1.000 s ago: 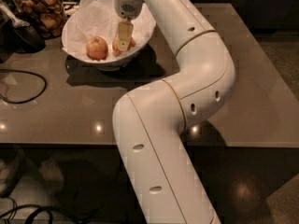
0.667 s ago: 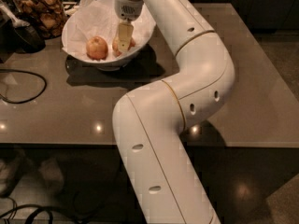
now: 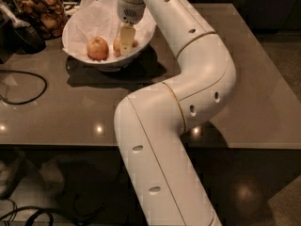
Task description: Pick apple from white bowl
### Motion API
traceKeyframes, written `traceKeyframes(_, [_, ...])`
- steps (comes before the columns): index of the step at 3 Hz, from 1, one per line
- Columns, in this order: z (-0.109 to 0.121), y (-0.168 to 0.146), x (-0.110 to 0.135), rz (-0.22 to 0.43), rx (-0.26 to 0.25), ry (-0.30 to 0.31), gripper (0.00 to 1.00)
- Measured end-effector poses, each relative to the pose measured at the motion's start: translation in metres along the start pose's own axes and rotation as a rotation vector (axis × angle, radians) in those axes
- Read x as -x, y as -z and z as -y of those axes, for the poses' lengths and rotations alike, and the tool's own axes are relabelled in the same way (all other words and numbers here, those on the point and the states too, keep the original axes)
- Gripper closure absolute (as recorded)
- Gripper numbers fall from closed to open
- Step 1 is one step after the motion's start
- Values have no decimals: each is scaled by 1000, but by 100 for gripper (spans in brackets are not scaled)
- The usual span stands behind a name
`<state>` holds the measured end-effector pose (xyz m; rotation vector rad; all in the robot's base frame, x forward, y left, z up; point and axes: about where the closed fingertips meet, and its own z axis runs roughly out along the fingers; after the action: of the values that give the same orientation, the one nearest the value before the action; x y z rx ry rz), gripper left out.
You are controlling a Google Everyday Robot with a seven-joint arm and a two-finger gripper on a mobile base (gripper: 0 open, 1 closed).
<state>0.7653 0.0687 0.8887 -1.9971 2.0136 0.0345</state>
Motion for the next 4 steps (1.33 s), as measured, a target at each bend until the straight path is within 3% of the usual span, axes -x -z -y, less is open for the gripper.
traceKeyframes(4, [0,-13,-7,-47,16,30,31])
